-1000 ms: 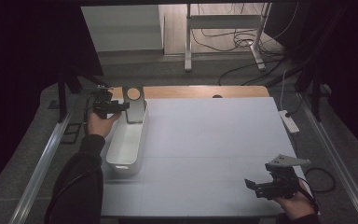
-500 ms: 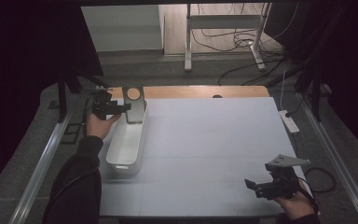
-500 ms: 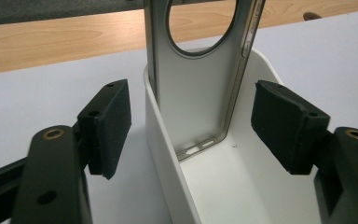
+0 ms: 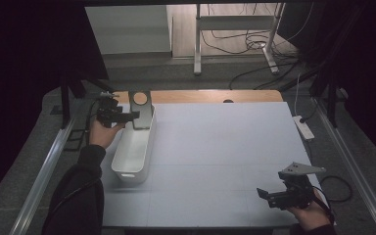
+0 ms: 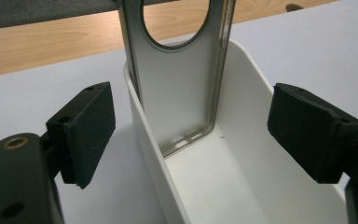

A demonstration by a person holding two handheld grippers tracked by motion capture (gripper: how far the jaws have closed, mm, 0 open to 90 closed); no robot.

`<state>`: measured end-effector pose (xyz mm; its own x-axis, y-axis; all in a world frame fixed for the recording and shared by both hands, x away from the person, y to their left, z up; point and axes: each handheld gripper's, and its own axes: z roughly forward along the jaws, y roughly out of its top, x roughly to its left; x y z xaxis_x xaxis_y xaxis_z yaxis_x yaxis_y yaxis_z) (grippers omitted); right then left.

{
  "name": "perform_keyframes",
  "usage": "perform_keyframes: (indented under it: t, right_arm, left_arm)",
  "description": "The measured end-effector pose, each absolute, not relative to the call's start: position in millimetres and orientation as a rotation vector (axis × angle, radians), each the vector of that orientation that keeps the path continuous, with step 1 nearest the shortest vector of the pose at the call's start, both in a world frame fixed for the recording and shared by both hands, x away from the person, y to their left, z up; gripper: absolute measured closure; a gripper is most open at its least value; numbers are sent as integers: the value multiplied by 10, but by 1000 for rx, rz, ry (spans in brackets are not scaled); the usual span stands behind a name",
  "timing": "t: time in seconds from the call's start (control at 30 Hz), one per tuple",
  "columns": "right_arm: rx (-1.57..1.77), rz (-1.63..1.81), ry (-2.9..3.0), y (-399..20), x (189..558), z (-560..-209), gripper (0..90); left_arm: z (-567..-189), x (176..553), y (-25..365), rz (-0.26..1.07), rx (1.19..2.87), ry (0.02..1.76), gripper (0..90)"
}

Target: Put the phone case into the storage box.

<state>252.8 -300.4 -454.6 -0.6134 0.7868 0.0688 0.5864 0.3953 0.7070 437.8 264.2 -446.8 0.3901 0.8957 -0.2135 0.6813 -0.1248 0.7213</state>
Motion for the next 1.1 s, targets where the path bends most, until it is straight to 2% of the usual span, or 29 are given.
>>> perform_keyframes:
  t: [0.57,1.1]
  right_arm:
    - [1204,1032,2381,-3002,2527,-4546,18]
    - [1210,1032,2388,-3004,2532,-4547,8]
  left_arm:
    - [-4466,4267,2630,342,1920,1311,72]
    - [-4437,4139,2576,408,1957,1248,25]
